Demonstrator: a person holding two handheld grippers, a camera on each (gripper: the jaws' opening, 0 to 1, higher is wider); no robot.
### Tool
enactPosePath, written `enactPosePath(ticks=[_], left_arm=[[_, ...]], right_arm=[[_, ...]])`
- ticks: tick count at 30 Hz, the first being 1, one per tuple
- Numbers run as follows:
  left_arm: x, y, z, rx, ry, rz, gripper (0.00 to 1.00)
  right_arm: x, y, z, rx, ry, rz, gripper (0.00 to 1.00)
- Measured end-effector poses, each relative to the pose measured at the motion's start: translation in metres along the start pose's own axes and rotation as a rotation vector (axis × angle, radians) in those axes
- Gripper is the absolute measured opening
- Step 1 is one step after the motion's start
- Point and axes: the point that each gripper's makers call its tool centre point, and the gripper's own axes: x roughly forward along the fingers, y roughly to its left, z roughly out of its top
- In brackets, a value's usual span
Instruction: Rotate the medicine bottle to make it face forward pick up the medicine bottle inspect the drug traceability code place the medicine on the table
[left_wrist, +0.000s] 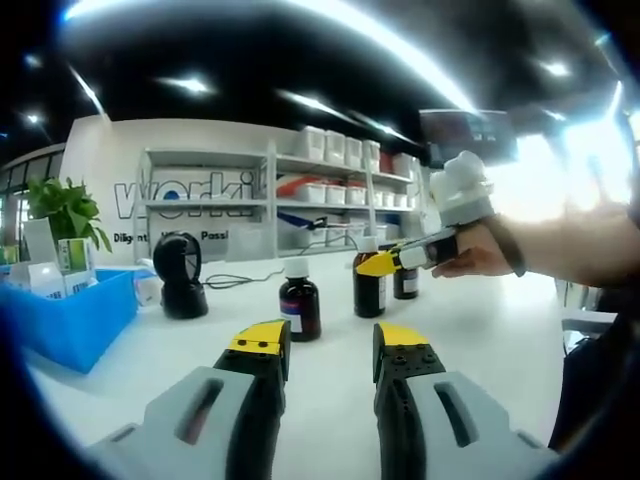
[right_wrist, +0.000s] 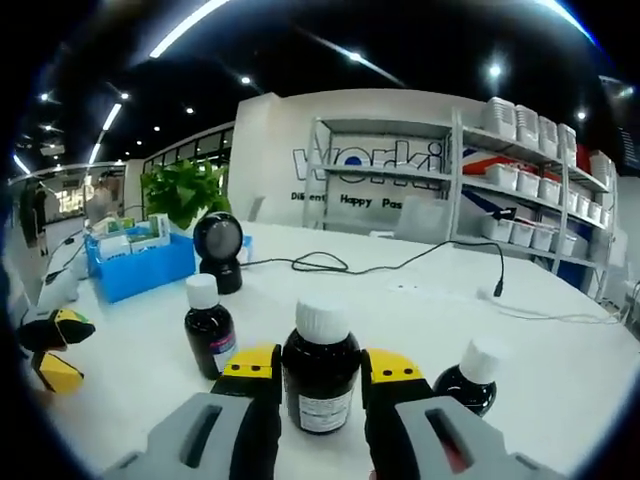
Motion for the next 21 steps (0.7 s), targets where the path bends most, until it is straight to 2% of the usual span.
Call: enactPosePath(ticks=[1, 3, 4, 5, 7, 8, 10, 11, 14, 15, 21], left_arm=[[0.0, 0.0, 0.0, 0.0, 0.0, 0.0, 0.25], [0.0, 0.0, 0.0, 0.0, 0.0, 0.0, 0.25], [0.0, 0.0, 0.0, 0.0, 0.0, -0.001, 0.25], [0.0, 0.0, 0.0, 0.001, 0.0, -0.001, 0.25], [0.0, 0.0, 0.0, 0.0, 0.0, -0.002, 0.25], [0.001, 0.0, 0.0, 0.0, 0.0, -0.003, 0.25], [0.001, -0.001, 0.0, 0.002, 0.002, -0.004, 0.25], [0.001, -0.001, -0.001, 0.002, 0.003, -0.006, 0.25], [0.001, -0.001, 0.0, 0.001, -0.002, -0.005, 0.25], [0.001, 0.0, 0.0, -0.001, -0.003, -0.004, 0.25], [0.002, 0.0, 0.0, -0.003, -0.002, -0.008, 0.25]], right_arm=[[-0.001, 0.0, 0.003, -0.014, -0.023, 0.014, 0.32], [-0.002, -0.004, 0.01, -0.1, -0.05, 0.036, 0.37], [-0.004, -0.004, 0.013, -0.104, -0.066, 0.063, 0.36], [-0.006, -0.007, 0.012, -0.066, -0.054, 0.066, 0.37], [-0.008, -0.002, 0.021, -0.072, -0.086, 0.148, 0.37], [-0.009, -0.006, 0.02, -0.05, -0.056, 0.164, 0.38], [-0.007, -0.009, 0.027, -0.059, -0.057, 0.223, 0.39], [-0.008, -0.007, 0.027, -0.037, -0.039, 0.243, 0.39], [-0.005, -0.003, 0.032, -0.047, -0.014, 0.321, 0.4], [-0.01, 0.003, 0.03, -0.061, 0.0, 0.345, 0.41], [-0.008, 0.008, 0.022, -0.163, 0.053, 0.399, 0.41]])
